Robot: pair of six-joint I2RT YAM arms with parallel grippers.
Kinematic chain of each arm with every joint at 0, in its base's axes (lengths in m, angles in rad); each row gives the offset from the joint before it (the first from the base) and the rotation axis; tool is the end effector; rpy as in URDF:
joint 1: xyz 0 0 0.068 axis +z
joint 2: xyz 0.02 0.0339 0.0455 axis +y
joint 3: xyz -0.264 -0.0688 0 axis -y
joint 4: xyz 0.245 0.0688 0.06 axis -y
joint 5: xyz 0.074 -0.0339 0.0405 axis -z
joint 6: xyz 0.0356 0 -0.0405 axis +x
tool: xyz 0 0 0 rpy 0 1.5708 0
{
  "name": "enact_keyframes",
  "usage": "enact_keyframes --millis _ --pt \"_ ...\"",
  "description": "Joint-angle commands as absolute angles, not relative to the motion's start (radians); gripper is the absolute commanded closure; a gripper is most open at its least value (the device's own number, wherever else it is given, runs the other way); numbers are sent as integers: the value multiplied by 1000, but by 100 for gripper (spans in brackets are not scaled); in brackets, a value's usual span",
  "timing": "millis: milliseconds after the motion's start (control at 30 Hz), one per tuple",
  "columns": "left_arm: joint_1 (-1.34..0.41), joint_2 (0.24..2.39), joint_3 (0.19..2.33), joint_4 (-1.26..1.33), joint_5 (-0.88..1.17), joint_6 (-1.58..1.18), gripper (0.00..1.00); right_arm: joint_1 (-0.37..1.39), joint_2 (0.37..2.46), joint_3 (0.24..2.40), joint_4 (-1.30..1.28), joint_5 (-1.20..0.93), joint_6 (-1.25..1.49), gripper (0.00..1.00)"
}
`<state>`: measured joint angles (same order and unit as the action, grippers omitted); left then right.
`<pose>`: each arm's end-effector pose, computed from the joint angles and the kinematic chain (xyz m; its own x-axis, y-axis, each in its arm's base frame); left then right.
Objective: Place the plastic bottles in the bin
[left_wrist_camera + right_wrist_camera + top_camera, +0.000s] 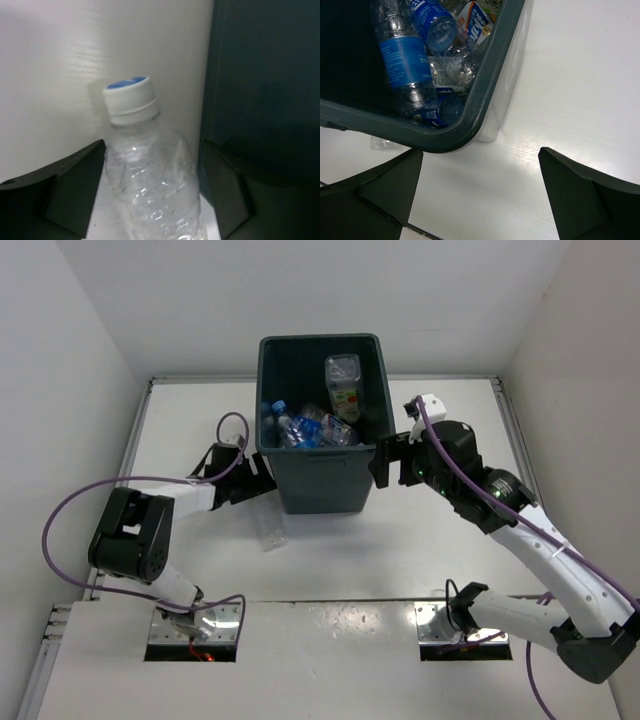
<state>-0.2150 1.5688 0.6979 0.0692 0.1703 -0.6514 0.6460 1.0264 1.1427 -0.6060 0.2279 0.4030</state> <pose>0.2909 -0.0697 0.1504 -0.7556 -0.4466 -0.4792 -0.1668 0.8386 -0.5185 0.1770 0.1233 0.3762 -0.5130 0.0917 -0.8535 -0.2457 0.9370 0.2483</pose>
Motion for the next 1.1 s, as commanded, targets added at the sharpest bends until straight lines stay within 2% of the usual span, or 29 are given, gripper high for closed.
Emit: enact_keyframes --millis 0,167,200,267,433,633,900,1067 --pt "-222 1594 727 48 201 -635 19 655 1032 1149 -574 241 393 0" --pt "-202 1605 779 14 222 -626 37 655 1032 1149 -574 241 393 0" --pt "-190 1594 802 3 222 -626 45 655 1032 1149 -574 241 393 0" --pt "-160 1579 825 -31 204 -626 51 655 1032 1149 -574 241 393 0" --pt "-65 1464 900 -104 105 -617 53 655 1032 1140 -574 241 393 0" --pt "-34 1431 1129 -286 -118 -566 64 666 1032 1140 -574 241 383 0" --pt "-57 1417 1410 -361 -353 -566 64 675 1032 1140 -574 250 374 0" --pt "-114 1364 1564 -273 -535 -398 64 675 1032 1140 -574 250 374 0"
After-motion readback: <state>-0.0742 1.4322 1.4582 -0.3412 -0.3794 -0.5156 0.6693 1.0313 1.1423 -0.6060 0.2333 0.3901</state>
